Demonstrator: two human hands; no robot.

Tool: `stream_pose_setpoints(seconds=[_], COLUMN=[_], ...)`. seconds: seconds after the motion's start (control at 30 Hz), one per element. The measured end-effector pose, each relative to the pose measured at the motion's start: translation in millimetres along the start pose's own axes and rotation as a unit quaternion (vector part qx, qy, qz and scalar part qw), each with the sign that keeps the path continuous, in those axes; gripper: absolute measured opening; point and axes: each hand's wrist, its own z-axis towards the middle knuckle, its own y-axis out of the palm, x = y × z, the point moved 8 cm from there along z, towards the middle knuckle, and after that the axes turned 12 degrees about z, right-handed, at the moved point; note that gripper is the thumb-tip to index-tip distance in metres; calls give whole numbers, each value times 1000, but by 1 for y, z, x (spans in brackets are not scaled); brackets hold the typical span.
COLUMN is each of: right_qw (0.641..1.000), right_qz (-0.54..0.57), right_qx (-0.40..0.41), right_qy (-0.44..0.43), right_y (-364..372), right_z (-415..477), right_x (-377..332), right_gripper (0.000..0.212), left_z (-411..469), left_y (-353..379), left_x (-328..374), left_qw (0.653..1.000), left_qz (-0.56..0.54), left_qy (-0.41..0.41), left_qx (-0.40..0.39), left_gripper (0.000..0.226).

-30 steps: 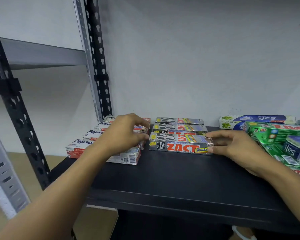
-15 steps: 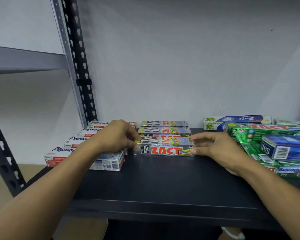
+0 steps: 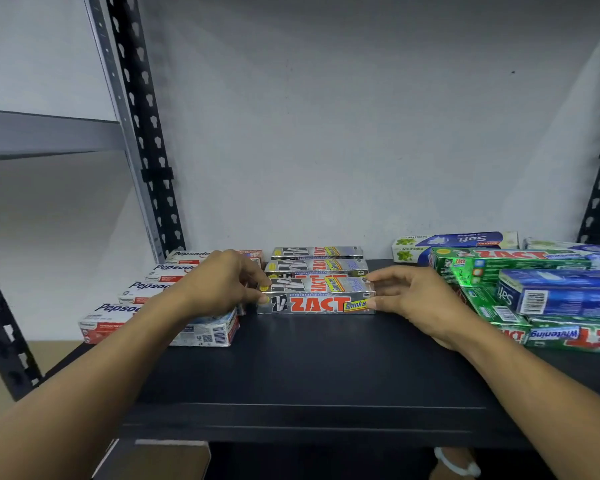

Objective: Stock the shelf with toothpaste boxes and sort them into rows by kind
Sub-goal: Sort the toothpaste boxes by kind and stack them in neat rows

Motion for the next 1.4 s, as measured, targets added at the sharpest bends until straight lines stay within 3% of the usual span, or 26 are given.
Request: stream_pose_setpoints(seconds=[0.13, 0.3, 0.6, 1.4], right_qw=[1000, 999, 1000, 1000], right_qz=[8, 24, -4, -11], right_qx=[13, 20, -19, -17], right_qy=[-1, 12, -5, -7], right_y=[-2, -5, 1, 0], right_z=[0, 2, -1, 0], right_x=[-1, 0, 0, 1], right_gripper=[45, 58, 46, 43], left_z=[-7, -15, -12, -12], left_y=[-2, -5, -3, -3], left_x=[0, -17, -28, 1], left_qw=[1000, 998, 998, 1000], left_qz=[9, -56, -46, -7], left_qy=[12, -20, -30, -19], left_qx=[-13, -3, -41, -11], left_gripper=[29, 32, 34, 34])
